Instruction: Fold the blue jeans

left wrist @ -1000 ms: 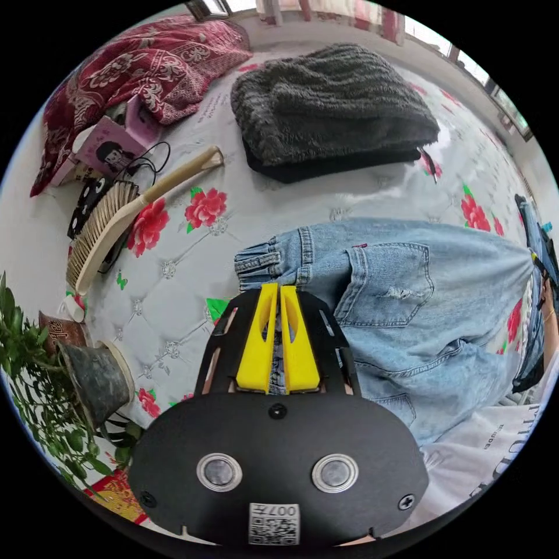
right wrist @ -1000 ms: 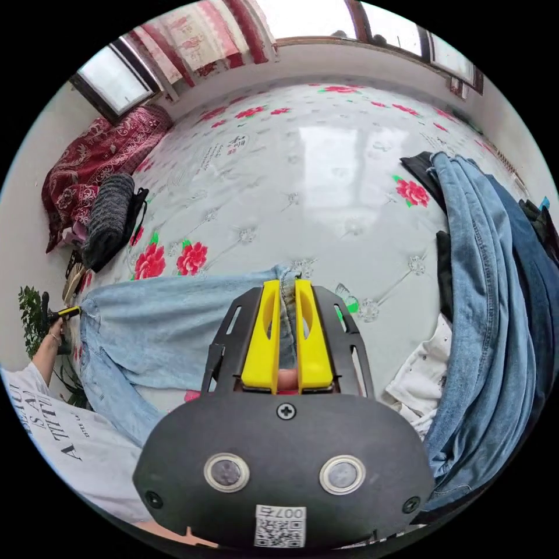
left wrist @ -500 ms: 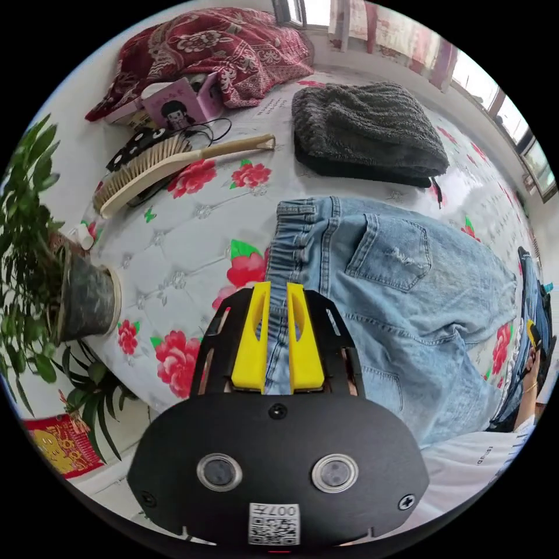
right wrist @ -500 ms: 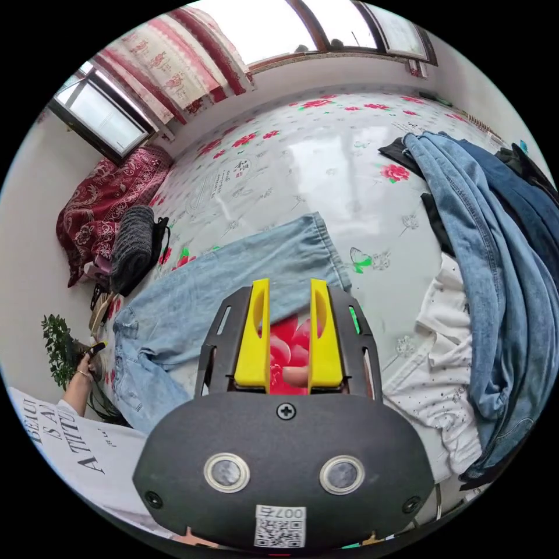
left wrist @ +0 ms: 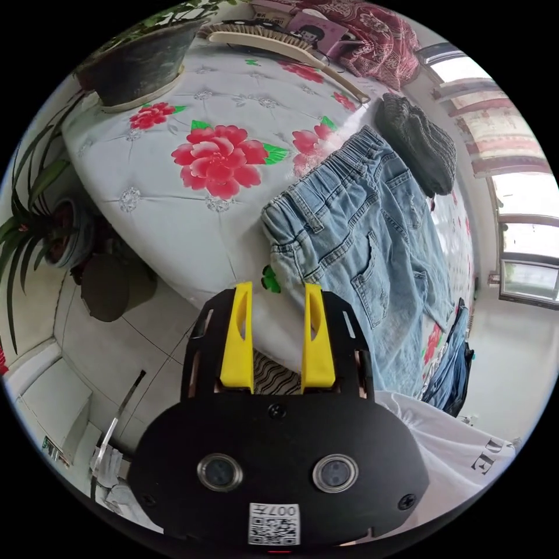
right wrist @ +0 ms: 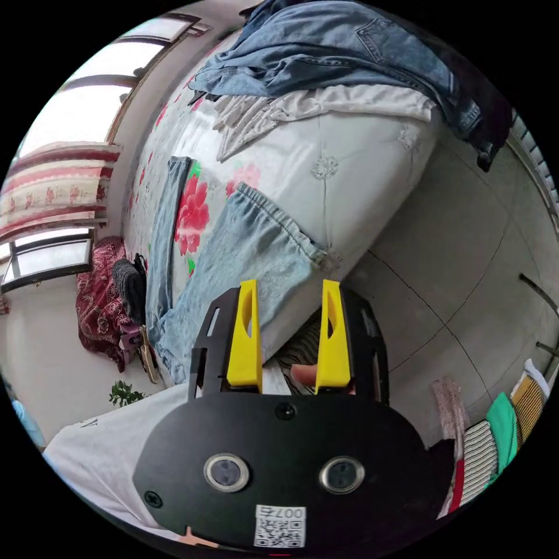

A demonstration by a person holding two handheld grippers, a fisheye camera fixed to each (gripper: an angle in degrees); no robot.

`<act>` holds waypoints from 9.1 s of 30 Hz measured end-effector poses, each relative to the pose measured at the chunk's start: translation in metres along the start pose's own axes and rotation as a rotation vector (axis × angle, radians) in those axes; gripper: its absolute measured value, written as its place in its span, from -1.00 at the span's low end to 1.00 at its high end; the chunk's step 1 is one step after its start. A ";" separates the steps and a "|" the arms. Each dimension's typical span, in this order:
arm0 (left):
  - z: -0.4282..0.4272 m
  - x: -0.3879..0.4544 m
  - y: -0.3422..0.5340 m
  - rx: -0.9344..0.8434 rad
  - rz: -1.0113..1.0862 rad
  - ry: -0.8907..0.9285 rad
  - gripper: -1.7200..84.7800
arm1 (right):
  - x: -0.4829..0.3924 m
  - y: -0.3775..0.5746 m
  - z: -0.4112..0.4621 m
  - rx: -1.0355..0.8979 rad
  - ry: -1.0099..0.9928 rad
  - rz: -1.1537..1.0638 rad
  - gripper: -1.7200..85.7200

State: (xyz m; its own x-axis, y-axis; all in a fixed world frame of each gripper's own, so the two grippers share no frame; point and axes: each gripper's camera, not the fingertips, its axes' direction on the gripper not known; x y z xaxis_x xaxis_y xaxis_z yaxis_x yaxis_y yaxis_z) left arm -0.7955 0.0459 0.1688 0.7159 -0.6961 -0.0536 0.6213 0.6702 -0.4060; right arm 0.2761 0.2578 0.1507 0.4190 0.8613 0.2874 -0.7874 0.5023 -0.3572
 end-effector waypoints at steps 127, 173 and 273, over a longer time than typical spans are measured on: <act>0.156 0.384 0.169 -0.161 1.340 -0.352 -0.98 | -0.131 -0.147 0.130 0.094 -0.316 -0.233 -0.86; 0.010 -0.148 -0.015 0.391 -0.287 0.710 -0.98 | -0.503 0.391 0.365 -0.409 0.305 -1.709 -0.83; 0.085 0.262 0.043 -0.050 0.950 0.140 -0.71 | -0.304 -0.035 0.233 -0.252 -0.187 -0.724 -0.71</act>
State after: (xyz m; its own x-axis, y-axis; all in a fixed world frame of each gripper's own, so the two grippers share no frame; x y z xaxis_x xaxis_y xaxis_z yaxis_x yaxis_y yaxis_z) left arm -0.5540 -0.0861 0.2144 0.8668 0.1048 -0.4875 -0.2149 0.9607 -0.1756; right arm 0.0711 -0.0399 0.2828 0.6880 0.2971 0.6621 -0.2122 0.9548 -0.2079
